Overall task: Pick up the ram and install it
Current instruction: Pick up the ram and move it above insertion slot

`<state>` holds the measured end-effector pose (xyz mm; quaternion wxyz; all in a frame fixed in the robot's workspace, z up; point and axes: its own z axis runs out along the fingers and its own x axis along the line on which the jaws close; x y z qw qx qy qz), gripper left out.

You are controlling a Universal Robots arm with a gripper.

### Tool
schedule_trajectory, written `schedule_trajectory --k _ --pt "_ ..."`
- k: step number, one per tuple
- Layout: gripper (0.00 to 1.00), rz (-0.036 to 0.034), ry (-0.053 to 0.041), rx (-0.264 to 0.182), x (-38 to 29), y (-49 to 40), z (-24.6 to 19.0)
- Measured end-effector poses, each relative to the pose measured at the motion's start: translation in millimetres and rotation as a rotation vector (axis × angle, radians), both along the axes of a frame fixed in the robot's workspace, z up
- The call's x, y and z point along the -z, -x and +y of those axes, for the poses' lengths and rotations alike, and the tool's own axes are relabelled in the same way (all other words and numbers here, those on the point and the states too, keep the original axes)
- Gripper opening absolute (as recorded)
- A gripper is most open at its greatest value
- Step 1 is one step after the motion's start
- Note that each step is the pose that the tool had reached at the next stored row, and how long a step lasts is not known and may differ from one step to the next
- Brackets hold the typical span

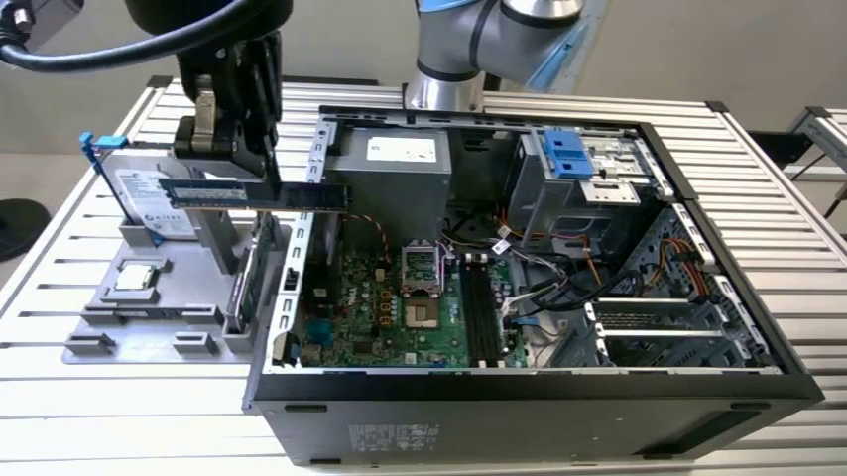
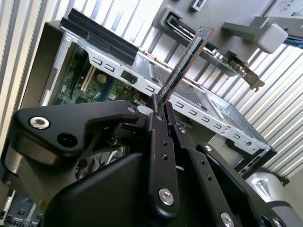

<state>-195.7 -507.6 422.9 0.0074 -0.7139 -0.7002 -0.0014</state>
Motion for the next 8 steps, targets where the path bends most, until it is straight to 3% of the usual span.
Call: schedule_trajectory --k 8 --pt "0.00 -0.0001 0.0000 0.000 0.0 -26.2 0.0"
